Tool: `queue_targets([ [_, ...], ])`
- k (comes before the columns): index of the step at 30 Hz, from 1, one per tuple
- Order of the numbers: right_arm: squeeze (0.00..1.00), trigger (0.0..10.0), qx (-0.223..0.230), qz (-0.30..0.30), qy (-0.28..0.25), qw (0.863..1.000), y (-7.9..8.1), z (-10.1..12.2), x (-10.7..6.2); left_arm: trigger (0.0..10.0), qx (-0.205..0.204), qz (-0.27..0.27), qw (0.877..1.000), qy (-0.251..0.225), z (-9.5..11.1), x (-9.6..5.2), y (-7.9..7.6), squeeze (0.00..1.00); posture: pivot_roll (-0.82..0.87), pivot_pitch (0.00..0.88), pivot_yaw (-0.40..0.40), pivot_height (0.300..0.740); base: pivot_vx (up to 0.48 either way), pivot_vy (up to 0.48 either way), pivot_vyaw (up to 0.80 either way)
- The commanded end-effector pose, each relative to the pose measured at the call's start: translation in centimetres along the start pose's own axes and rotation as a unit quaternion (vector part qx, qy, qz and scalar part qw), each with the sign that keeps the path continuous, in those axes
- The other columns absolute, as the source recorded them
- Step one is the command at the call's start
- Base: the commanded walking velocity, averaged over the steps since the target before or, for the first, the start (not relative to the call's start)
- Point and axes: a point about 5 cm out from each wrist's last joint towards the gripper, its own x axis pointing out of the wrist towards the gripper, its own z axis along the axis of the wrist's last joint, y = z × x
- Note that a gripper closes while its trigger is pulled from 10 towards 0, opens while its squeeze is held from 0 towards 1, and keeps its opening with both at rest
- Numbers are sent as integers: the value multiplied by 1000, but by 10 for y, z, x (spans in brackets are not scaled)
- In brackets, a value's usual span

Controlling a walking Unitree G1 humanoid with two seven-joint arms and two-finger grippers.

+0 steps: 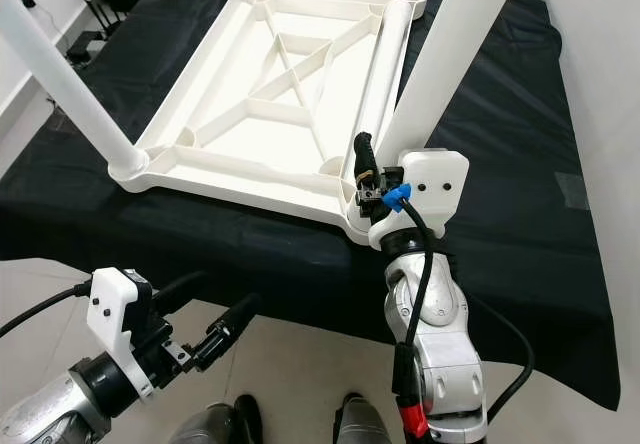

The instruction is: Building children table

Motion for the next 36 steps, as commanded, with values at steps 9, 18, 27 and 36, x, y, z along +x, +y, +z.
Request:
queue_targets([
  [9, 0, 0, -46, 12, 99, 994, 3, -32, 3, 10000, -6, 1, 1000, 11, -11, 1, 0, 0, -72, 241, 33, 740, 0, 0, 0],
  [18, 0, 0, -63, 28, 95, 993, 5, -28, 10, 10000, -8, -1, 1000, 10, -15, 3, -1, 0, -76, 224, 23, 740, 0, 0, 0],
  [27, 0, 0, -57, 41, 102, 992, 10, -29, 11, 10000, -8, -3, 1000, 6, -16, 5, -2, 0, -78, 215, 16, 740, 0, 0, 0],
  [36, 0, 10000, -38, 61, 91, 993, 15, -24, 17, 10000, -7, -3, 1000, 4, -16, 7, -1, 0, -79, 208, 12, 740, 0, 0, 0],
])
